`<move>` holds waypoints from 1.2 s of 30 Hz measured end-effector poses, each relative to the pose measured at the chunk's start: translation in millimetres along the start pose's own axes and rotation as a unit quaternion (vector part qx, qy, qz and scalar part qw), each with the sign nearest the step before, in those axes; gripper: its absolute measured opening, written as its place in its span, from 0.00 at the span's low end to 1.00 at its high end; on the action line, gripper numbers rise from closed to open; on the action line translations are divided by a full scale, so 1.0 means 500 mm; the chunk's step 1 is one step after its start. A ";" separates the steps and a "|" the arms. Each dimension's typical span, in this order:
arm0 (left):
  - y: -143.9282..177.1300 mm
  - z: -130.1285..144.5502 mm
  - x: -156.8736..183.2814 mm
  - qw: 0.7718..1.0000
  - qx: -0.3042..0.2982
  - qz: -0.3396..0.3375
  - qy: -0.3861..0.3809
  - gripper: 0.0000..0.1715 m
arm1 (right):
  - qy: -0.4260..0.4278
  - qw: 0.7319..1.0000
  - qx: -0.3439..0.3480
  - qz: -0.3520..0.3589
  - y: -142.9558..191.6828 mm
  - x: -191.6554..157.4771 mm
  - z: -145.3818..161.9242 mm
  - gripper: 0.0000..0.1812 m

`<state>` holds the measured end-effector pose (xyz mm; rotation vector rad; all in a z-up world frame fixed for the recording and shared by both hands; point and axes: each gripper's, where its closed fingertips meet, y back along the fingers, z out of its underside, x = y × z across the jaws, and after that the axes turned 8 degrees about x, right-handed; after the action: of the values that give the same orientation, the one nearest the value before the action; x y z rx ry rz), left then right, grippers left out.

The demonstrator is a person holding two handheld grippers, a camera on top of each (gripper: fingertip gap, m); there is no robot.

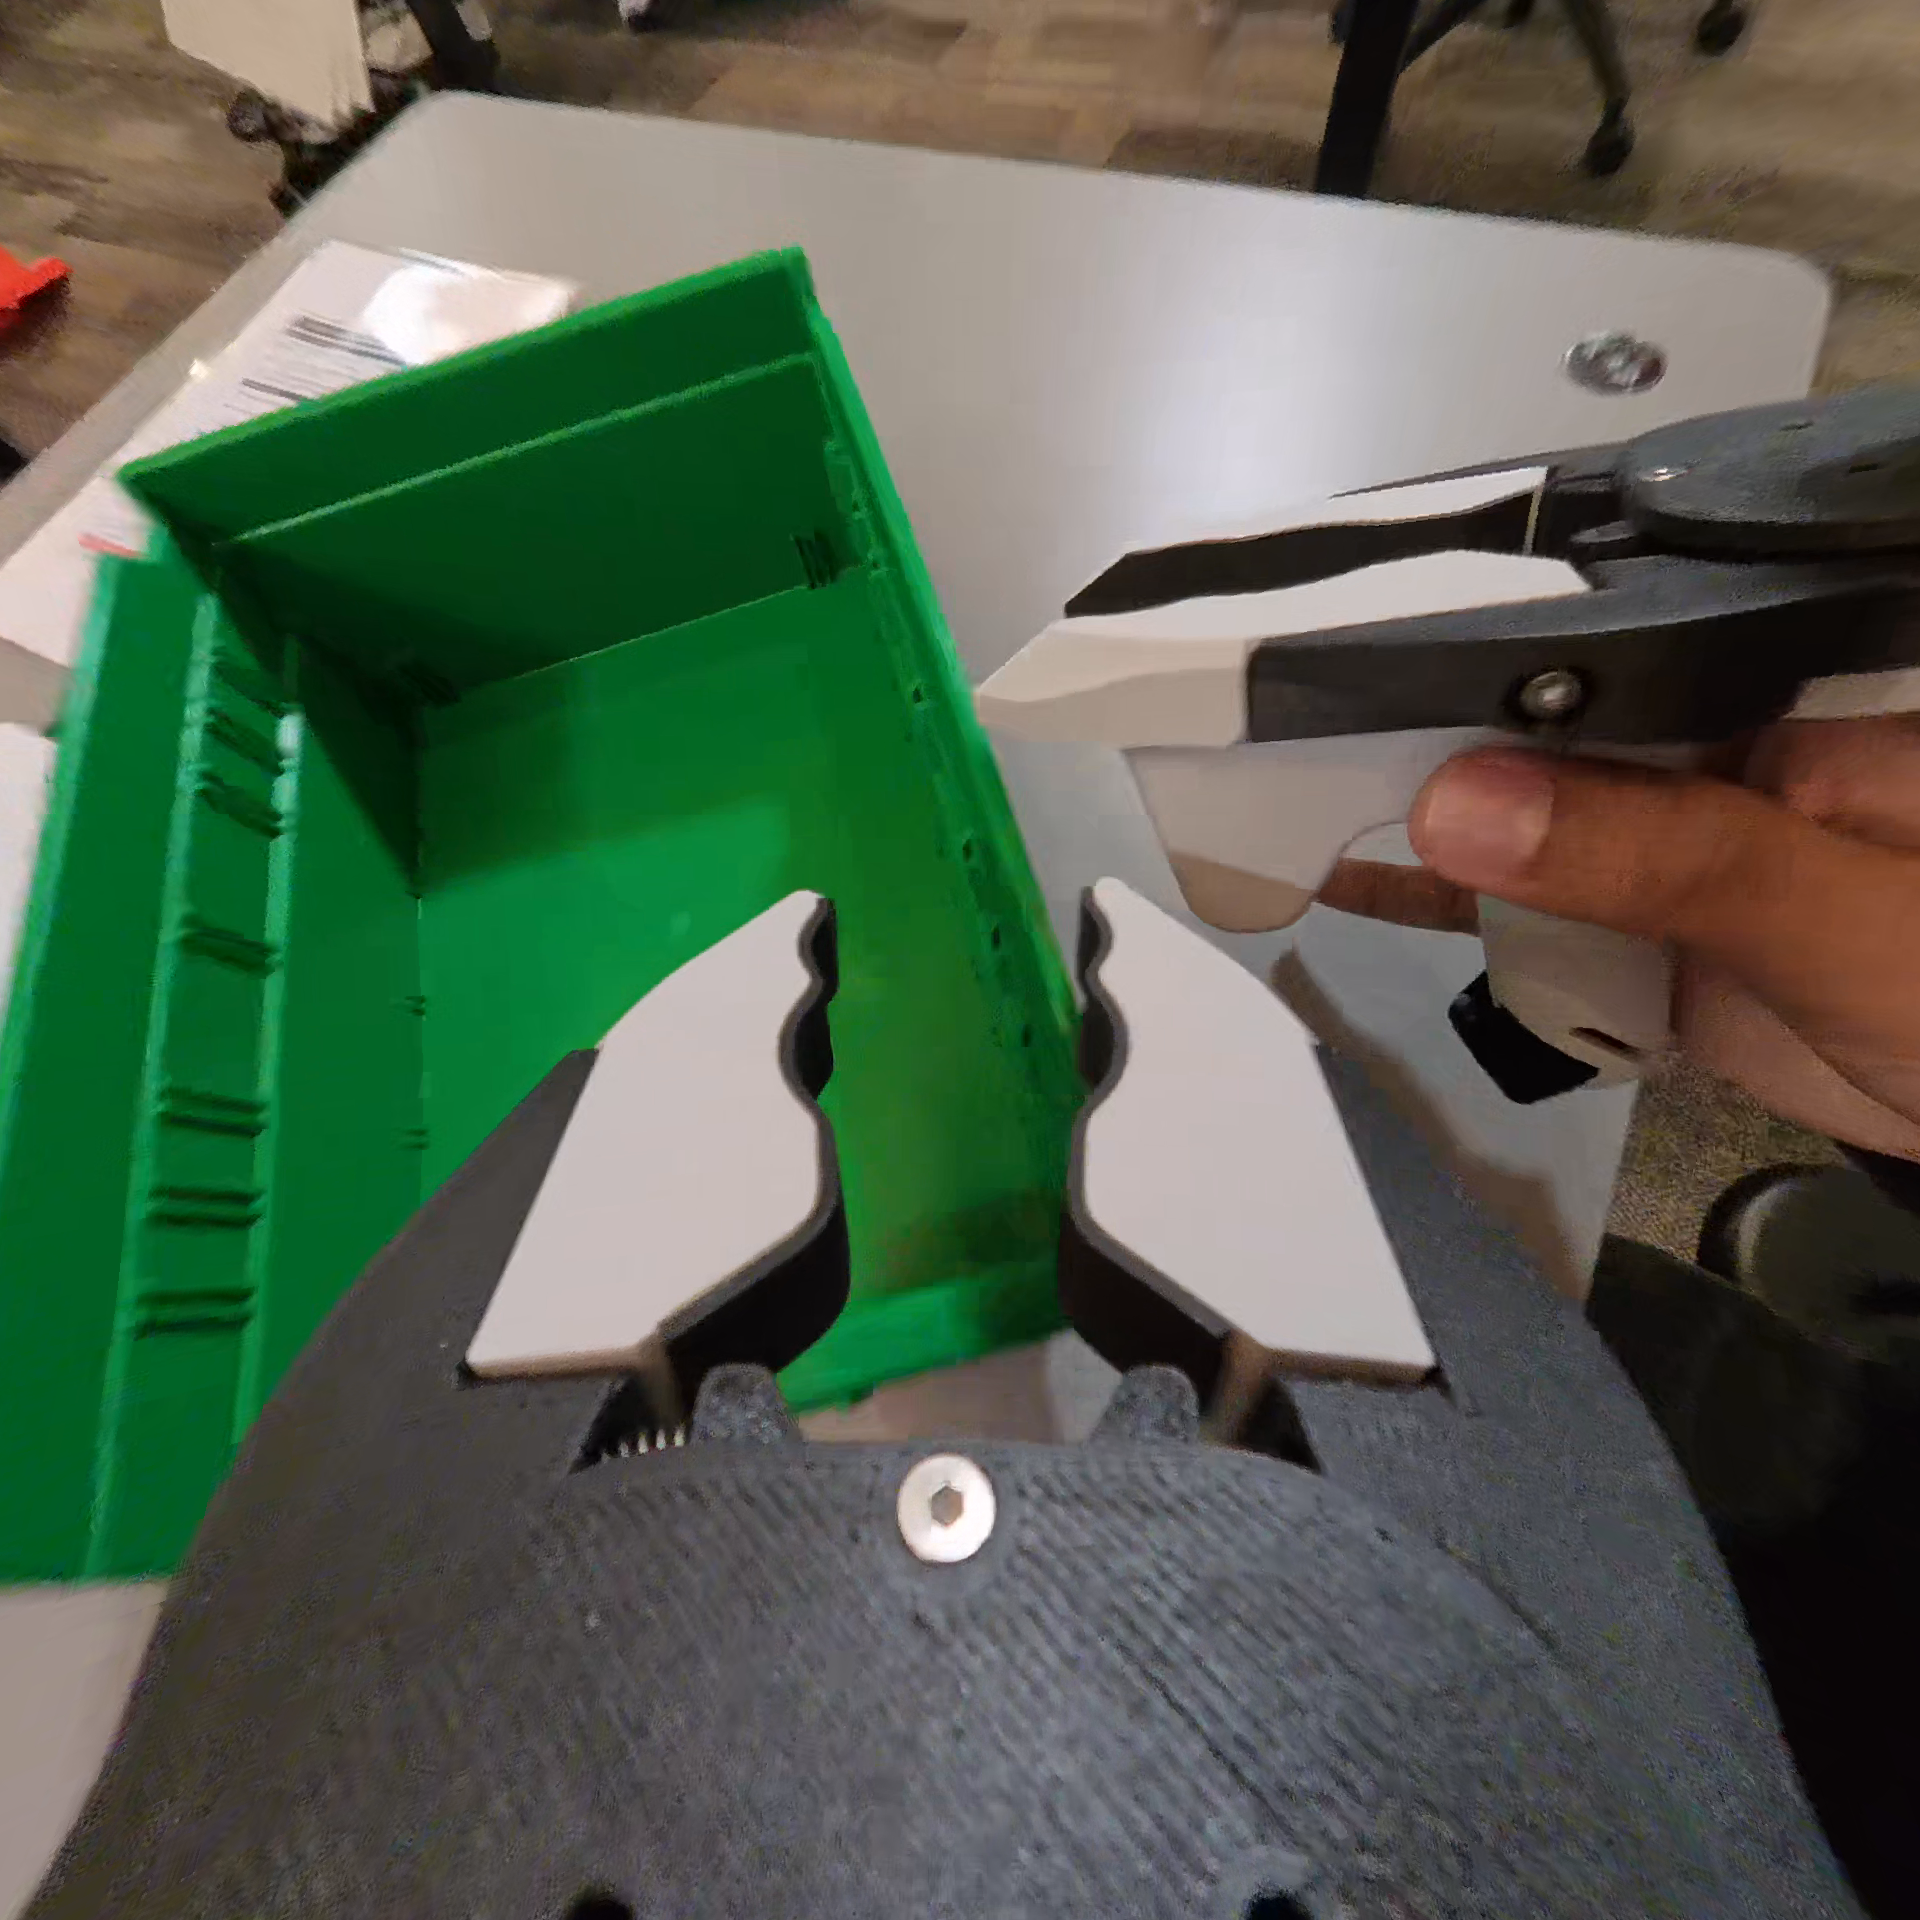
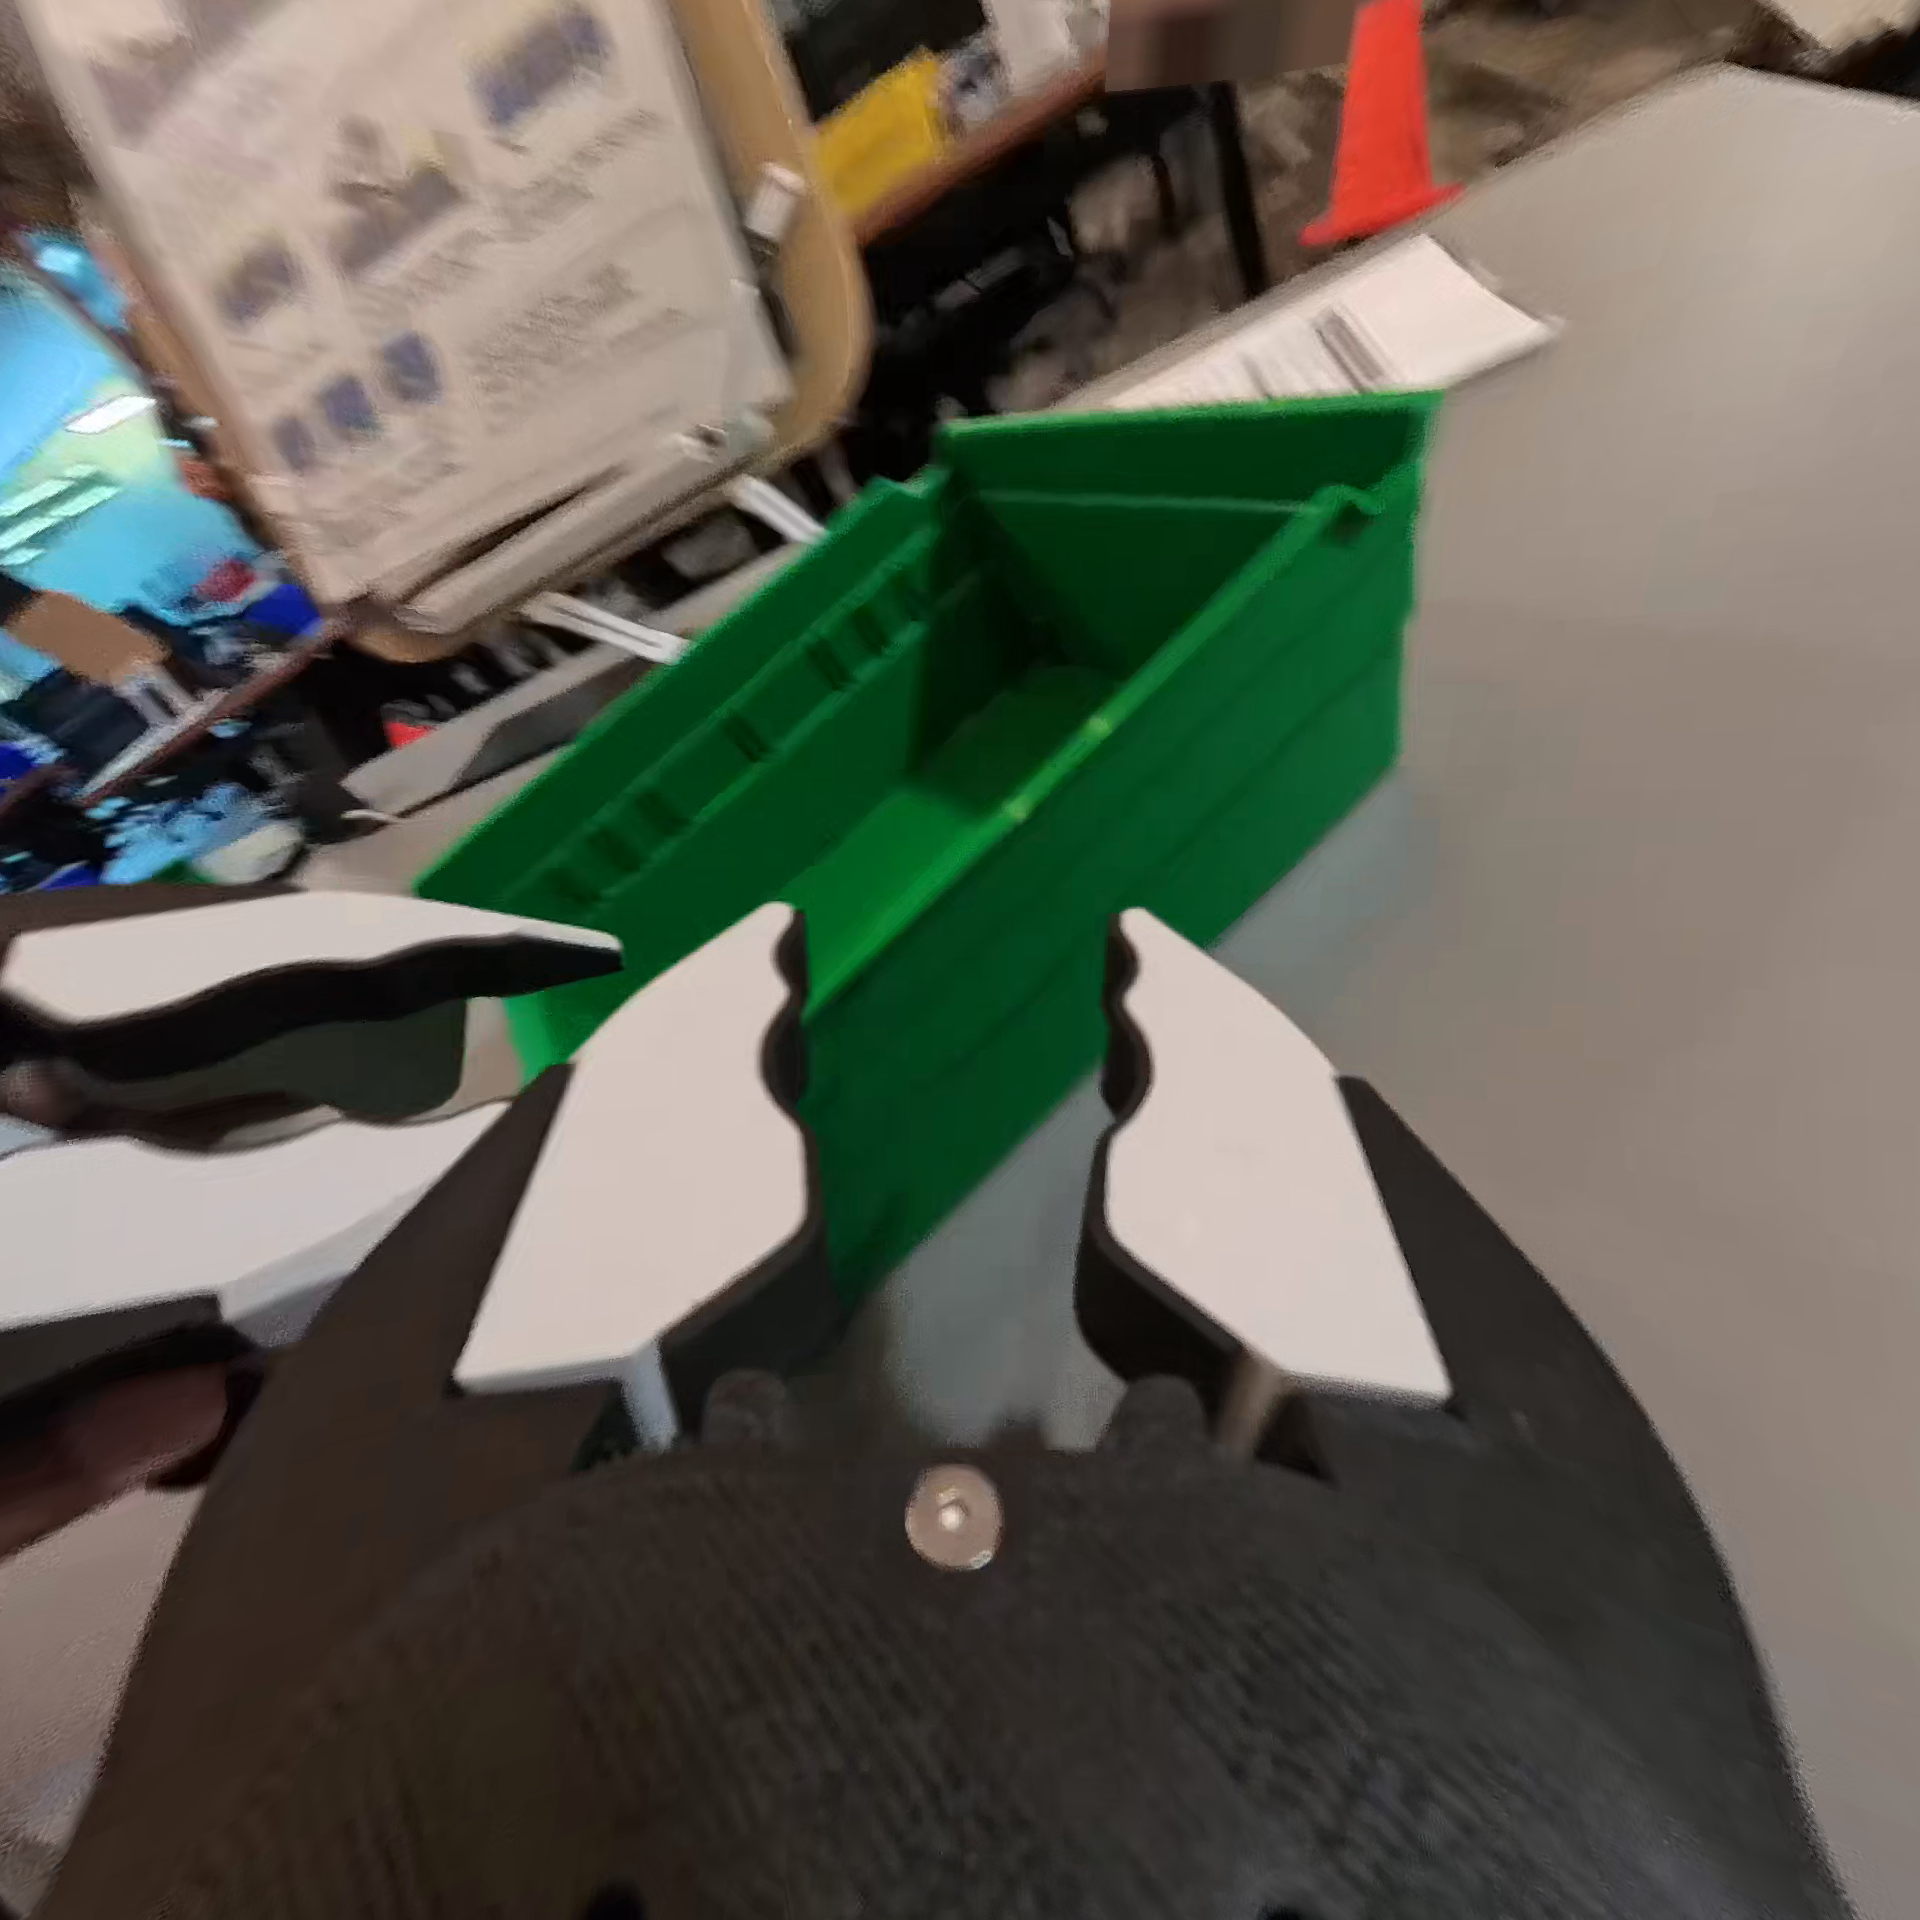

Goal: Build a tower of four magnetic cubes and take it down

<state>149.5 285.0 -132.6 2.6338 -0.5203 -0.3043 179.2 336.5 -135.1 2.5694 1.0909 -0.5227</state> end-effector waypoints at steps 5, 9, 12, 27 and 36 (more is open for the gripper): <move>0.154 0.046 -0.108 0.997 0.031 -0.069 0.014 0.26 | 0.073 0.996 0.039 -0.032 0.027 -0.111 0.007 0.43; 0.237 0.136 -0.237 0.982 0.033 -0.166 0.077 0.25 | 0.110 0.993 -0.033 0.011 0.007 -0.122 0.092 0.49; 0.268 0.196 -0.293 0.972 0.037 -0.198 0.124 0.25 | 0.161 0.986 -0.038 0.027 -0.008 -0.085 0.084 0.49; 0.290 0.254 -0.325 0.972 0.048 -0.194 0.120 0.22 | 0.169 0.981 -0.048 0.079 0.014 0.255 -0.070 0.01; 0.284 0.293 -0.327 0.970 0.031 -0.170 0.172 0.23 | 0.190 0.979 -0.056 0.055 0.010 0.275 -0.081 0.01</move>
<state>-85.2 178.3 -175.9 2.7469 0.0379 0.0710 280.2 435.5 -158.8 2.6717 1.0473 0.0616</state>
